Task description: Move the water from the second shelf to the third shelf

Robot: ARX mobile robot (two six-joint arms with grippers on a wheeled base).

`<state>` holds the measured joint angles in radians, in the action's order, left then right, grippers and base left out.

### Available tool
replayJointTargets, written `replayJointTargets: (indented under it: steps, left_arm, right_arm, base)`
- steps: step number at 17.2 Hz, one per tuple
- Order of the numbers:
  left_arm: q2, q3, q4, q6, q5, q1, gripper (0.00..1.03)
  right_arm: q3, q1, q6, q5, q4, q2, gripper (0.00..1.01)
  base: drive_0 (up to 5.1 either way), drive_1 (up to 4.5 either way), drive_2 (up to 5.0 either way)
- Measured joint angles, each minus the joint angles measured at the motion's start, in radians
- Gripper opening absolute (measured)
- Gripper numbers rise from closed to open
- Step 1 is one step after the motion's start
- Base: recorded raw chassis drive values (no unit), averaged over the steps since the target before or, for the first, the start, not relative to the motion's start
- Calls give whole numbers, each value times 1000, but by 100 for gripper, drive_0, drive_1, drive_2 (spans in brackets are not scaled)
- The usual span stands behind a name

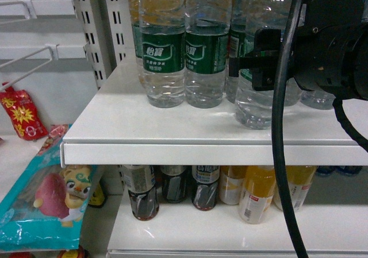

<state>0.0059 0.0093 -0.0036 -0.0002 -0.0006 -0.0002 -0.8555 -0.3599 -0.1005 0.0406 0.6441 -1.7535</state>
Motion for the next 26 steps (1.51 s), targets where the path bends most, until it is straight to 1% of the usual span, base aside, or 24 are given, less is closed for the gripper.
replayJointTargets:
  steps: [3, 4, 5, 8, 9, 10, 13, 16, 18, 21, 26]
  left_arm:
    - [0, 0, 0, 0, 0, 0, 98]
    - [0, 0, 0, 0, 0, 0, 98]
    - [0, 0, 0, 0, 0, 0, 98]
    - [0, 0, 0, 0, 0, 0, 98]
    - [0, 0, 0, 0, 0, 0, 98]
    - [0, 0, 0, 0, 0, 0, 98]
    - [0, 0, 0, 0, 0, 0, 98]
    - [0, 0, 0, 0, 0, 0, 98]
    - [0, 0, 0, 0, 0, 0, 98]
    - [0, 0, 0, 0, 0, 0, 98]
    - [0, 0, 0, 0, 0, 0, 98]
  right_arm:
    - [0, 0, 0, 3, 1, 0, 40]
    - [0, 1, 0, 1, 1, 0, 46]
    - [0, 5, 0, -3, 2, 0, 59]
    - [-1, 21, 0, -5, 29, 2, 92]
    - [-1, 21, 0, -5, 30, 2, 100]
    - [-1, 22, 0, -6, 31, 2, 97]
    - [-1, 22, 0, -11, 33, 2, 98]
    - [-1, 29, -4, -28, 21, 6, 98]
    - [9, 35, -11, -57, 23, 21, 98]
    - [43, 54, -11, -108, 21, 56, 98]
    - [129, 76, -6, -217, -4, 158, 98]
  base:
    - [0, 0, 0]
    - [0, 0, 0]
    - [0, 0, 0]
    - [0, 0, 0]
    - [0, 0, 0]
    - [0, 0, 0]
    - [0, 0, 0]
    - [0, 0, 0]
    - [0, 0, 0]
    - [0, 0, 0]
    - [0, 0, 0]
